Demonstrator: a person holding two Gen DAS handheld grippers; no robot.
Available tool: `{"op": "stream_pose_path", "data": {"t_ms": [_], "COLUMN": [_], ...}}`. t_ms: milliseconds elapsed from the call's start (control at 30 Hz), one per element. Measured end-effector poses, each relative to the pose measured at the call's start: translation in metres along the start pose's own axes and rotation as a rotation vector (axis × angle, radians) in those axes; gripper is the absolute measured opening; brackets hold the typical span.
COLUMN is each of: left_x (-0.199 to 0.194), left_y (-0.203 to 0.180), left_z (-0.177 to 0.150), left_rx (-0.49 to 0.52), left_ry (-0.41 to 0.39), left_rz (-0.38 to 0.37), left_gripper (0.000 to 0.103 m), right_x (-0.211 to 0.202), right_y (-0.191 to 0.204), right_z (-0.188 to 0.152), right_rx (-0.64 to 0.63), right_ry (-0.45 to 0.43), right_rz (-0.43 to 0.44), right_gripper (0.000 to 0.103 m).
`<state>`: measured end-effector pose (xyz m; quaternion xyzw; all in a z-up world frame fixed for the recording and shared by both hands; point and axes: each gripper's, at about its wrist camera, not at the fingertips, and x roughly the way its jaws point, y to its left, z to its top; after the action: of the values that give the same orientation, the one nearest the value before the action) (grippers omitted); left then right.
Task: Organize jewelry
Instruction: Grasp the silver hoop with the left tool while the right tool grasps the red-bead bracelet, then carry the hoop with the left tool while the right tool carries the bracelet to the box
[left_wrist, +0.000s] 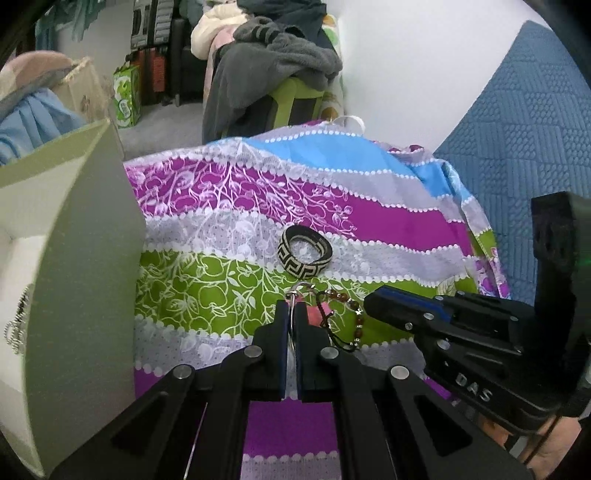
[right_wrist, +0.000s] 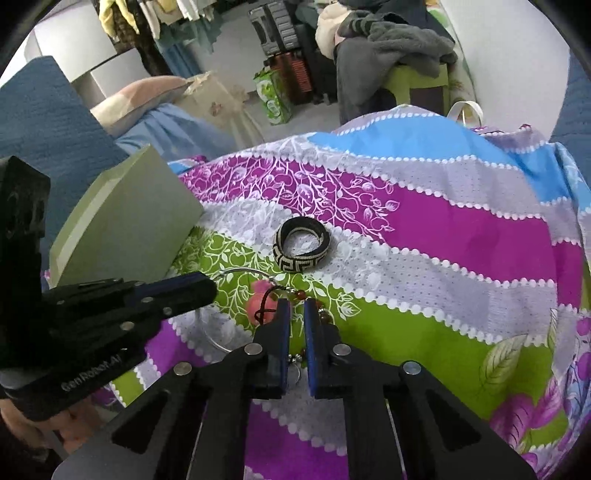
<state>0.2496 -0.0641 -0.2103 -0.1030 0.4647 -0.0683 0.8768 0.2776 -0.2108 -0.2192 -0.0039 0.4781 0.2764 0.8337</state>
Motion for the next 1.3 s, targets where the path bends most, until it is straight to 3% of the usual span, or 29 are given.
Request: {"op": "stream_pose_path", "data": {"t_ms": [100, 233, 367, 533, 1300], "left_x": [-0.010, -0.019, -0.025, -0.034, -0.084], "left_y": [-0.002, -0.002, 0.002, 0.000, -0.005], "left_z": [0.000, 0.001, 0.001, 0.002, 0.011], "left_rx": [0.017, 0.027, 0.014, 0.015, 0.045], "left_ry": [-0.010, -0.019, -0.021, -0.036, -0.070], "left_rz": [0.007, 0.022, 0.018, 0.009, -0.051], "left_gripper": [0.000, 0.000, 0.000, 0.000, 0.000], "right_x": [0.005, 0.013, 0.024, 0.032, -0.049], "right_y": [-0.003, -0.004, -0.003, 0.012, 0.023], "right_z": [0.000, -0.003, -0.006, -0.010, 0.010], "right_rx": [0.014, 0.005, -0.026, -0.127, 0.042], "right_ry": [0.020, 0.047, 0.072, 0.088, -0.052], "right_rz": [-0.021, -0.044, -0.066, -0.140, -0.168], "right_gripper": [0.008, 0.032, 0.027, 0.008, 0.005]}}
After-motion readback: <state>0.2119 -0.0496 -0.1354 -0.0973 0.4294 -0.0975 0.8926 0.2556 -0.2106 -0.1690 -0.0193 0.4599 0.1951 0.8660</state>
